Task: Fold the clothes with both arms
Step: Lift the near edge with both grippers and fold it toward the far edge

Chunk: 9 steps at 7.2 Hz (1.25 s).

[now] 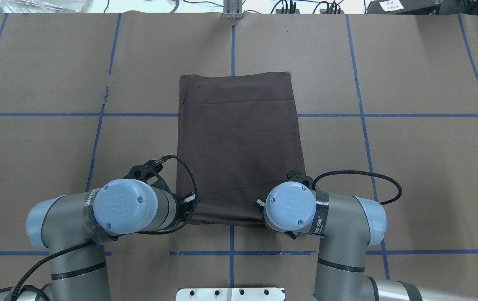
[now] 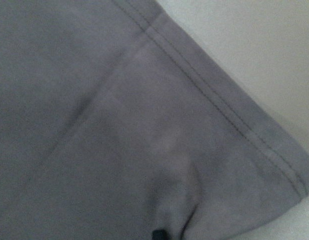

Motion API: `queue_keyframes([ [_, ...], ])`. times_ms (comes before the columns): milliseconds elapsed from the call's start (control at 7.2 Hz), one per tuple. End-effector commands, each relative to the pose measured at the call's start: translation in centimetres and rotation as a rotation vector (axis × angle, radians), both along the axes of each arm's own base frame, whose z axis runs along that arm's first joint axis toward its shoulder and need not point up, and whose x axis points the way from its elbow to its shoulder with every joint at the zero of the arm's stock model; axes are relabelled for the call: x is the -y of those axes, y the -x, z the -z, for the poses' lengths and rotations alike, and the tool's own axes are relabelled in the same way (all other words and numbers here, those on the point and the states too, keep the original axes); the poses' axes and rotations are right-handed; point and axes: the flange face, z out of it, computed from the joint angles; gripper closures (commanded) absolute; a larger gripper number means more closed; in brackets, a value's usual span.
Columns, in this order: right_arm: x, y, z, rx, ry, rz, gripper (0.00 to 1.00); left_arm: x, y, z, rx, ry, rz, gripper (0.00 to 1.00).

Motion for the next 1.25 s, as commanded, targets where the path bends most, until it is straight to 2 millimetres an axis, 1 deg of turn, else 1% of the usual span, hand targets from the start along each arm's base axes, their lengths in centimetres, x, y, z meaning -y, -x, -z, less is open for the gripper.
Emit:
queue_keyframes([
  [0, 0.6, -0.9, 1.4, 0.029, -0.008, -0.015, 1.00, 0.0, 0.0, 0.0, 0.001, 0.000, 0.000, 1.00],
  [278, 0.9, -2.1, 2.5, 0.062, -0.013, -0.012, 1.00, -0.1, 0.3, -0.1, 0.001, 0.000, -0.002, 1.00],
  [417, 0.8, -3.4, 3.3, 0.091, -0.019, -0.013, 1.00, -0.6, 0.7, -0.1, 0.020, 0.006, -0.008, 1.00],
  [556, 0.3, -5.2, 3.7, 0.117, -0.027, -0.017, 1.00, -1.2, 1.6, 0.8, 0.030, 0.008, -0.016, 1.00],
  [695, -0.5, -6.4, 4.3, 0.141, -0.032, -0.010, 1.00, -3.9, 1.6, 1.9, 0.024, -0.007, -0.066, 1.00],
  [834, -1.9, -6.3, 5.0, 0.157, -0.033, 0.012, 1.00, -6.5, 1.9, 2.8, 0.014, -0.028, -0.127, 1.00],
  [973, -3.0, -6.0, 5.2, 0.164, -0.035, 0.030, 1.00, -8.3, 2.6, 3.6, 0.006, -0.032, -0.160, 1.00],
  [1112, -3.5, -5.7, 5.2, 0.163, -0.037, 0.039, 1.00, -9.9, 2.9, 4.0, 0.005, -0.032, -0.189, 1.00],
])
